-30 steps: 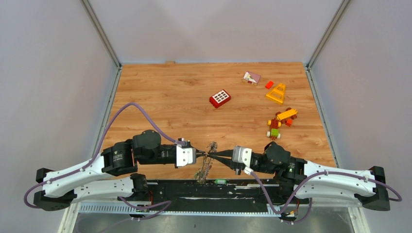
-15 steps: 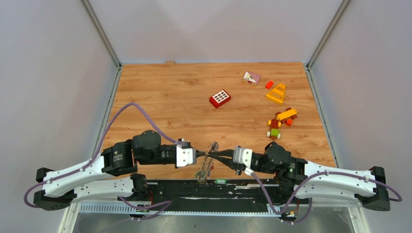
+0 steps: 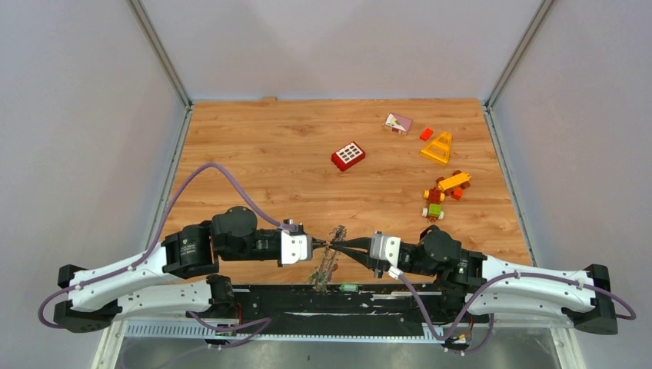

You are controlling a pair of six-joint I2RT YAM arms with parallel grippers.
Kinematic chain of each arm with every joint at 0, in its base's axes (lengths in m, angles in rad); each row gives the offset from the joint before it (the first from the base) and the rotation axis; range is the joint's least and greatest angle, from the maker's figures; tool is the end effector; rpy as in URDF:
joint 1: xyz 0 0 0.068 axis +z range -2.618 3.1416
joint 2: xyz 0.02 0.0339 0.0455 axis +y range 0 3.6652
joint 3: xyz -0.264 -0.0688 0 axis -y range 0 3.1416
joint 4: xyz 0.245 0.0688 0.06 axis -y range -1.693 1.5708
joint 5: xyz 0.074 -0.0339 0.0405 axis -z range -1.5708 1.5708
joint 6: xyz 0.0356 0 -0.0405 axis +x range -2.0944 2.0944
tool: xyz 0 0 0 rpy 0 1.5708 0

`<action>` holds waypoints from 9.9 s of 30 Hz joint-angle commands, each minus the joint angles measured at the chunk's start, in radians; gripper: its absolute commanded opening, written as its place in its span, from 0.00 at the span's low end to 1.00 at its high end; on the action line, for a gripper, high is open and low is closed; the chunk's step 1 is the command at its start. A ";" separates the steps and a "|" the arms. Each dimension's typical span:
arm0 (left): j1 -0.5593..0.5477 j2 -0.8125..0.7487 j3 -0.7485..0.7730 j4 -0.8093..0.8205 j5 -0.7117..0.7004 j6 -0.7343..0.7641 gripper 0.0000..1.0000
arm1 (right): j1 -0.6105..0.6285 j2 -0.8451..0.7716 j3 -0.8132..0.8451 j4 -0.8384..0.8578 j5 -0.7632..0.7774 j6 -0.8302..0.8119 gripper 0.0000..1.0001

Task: Remove the keys from the keyring

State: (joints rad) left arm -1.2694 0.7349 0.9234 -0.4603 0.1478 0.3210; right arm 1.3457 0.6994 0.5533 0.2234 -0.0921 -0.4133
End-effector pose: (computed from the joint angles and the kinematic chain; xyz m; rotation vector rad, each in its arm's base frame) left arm 0.0421 -0.1532 0.3660 1.4409 1.2623 -0.7892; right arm 0.0366 0.1745 0.3156 -1.2411 0.9270 0.8151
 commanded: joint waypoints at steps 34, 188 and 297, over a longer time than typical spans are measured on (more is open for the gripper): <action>0.000 -0.059 0.018 -0.036 -0.027 0.014 0.33 | 0.003 -0.035 0.008 0.128 -0.008 0.002 0.00; -0.001 -0.042 -0.036 0.054 0.005 -0.028 0.43 | 0.026 0.022 -0.113 0.510 0.067 -0.023 0.00; 0.000 -0.021 0.056 -0.096 -0.047 0.117 0.00 | 0.025 -0.069 0.040 0.012 -0.011 0.029 0.30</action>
State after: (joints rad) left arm -1.2682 0.7025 0.8757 -0.4980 0.1329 0.3653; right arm 1.3655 0.6289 0.5228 0.3912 -0.0994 -0.4240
